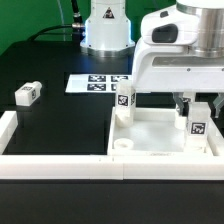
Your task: Assemble square table
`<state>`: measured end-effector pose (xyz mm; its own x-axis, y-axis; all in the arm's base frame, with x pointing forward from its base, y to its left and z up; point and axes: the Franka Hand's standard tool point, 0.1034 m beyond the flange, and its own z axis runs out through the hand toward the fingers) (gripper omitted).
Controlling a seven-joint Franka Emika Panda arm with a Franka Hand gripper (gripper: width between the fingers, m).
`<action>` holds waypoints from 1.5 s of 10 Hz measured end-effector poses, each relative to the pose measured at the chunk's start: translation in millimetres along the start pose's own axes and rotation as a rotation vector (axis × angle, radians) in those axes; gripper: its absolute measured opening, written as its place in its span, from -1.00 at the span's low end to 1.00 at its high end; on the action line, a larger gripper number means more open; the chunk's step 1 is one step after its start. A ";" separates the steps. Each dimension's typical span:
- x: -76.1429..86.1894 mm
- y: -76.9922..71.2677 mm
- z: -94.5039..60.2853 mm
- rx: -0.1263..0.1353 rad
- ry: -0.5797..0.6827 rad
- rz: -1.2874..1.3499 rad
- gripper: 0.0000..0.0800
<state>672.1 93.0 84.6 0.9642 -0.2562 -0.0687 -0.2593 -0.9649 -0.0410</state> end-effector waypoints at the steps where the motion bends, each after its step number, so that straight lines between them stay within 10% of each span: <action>1: 0.1 -0.2 0.1 0.001 0.001 0.067 -0.27; 12: -3.2 -8.6 1.3 0.011 -0.009 0.750 -0.24; 14: -3.6 -9.7 0.4 0.008 -0.011 0.643 0.53; 15: -3.3 -9.1 0.3 0.006 -0.008 0.523 0.53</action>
Offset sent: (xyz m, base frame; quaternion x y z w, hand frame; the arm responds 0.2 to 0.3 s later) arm 0.0005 0.0045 0.0001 0.0073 -0.0240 0.1917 0.9811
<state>671.2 102.6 84.9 0.7052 -0.7034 -0.0891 -0.7065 -0.7077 -0.0049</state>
